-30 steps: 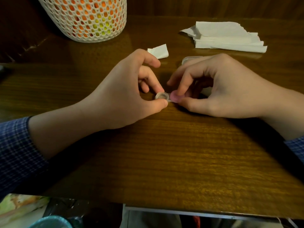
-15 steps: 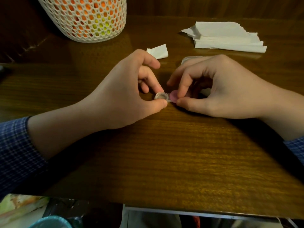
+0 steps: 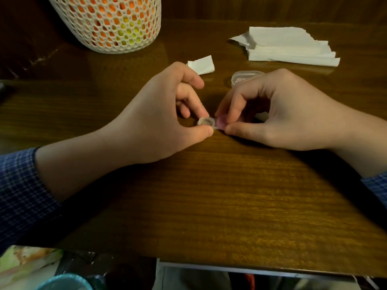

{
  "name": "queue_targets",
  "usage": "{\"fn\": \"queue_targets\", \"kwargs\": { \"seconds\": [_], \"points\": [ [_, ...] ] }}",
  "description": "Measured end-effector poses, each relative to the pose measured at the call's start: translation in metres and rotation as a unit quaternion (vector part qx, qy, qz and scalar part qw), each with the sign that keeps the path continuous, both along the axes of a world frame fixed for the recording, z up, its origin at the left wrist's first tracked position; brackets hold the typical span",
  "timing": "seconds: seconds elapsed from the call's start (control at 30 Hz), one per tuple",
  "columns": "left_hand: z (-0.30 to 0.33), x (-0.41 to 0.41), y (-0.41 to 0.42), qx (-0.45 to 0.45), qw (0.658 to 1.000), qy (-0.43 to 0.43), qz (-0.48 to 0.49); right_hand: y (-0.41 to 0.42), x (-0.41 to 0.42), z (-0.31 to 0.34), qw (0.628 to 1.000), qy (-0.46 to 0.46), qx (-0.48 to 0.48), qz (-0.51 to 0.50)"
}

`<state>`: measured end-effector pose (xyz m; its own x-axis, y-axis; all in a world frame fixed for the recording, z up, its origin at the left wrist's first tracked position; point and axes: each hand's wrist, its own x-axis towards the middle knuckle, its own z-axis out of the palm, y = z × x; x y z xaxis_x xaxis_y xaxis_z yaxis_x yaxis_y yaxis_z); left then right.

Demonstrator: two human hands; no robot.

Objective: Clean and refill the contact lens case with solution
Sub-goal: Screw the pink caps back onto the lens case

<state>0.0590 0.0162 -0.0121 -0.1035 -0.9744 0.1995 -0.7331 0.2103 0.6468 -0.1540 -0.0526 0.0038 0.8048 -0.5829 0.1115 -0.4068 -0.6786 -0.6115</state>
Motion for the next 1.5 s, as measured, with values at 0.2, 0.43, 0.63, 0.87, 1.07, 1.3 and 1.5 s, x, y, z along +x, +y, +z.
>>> {"fn": "queue_targets", "kwargs": {
  "seconds": [0.2, 0.43, 0.63, 0.87, 1.07, 1.3, 1.5],
  "points": [
    [-0.001, 0.000, 0.000, 0.000, 1.000, 0.002, 0.008, 0.005, 0.003, 0.000, 1.000, 0.004, -0.013, -0.022],
    [0.001, -0.002, 0.003, 0.007, 1.000, 0.014, 0.006, 0.014, 0.008, 0.000, 0.999, -0.004, -0.013, -0.052],
    [-0.001, -0.002, 0.004, 0.005, 1.000, 0.012, -0.001, 0.011, 0.005, 0.001, 0.999, 0.003, 0.002, -0.048],
    [0.001, 0.006, 0.002, 0.034, 0.998, 0.046, -0.035, 0.009, 0.001, -0.004, 0.998, -0.015, -0.031, -0.061],
    [0.004, 0.016, -0.003, 0.049, 0.998, 0.026, -0.043, 0.009, 0.001, -0.004, 0.993, -0.011, -0.055, -0.101],
    [0.000, 0.015, -0.004, 0.011, 0.999, 0.020, -0.029, 0.008, 0.000, -0.006, 0.993, -0.009, -0.047, -0.108],
    [-0.002, 0.013, -0.005, -0.006, 0.999, 0.023, -0.026, 0.008, 0.001, -0.007, 0.993, -0.020, -0.042, -0.109]
  ]
}}
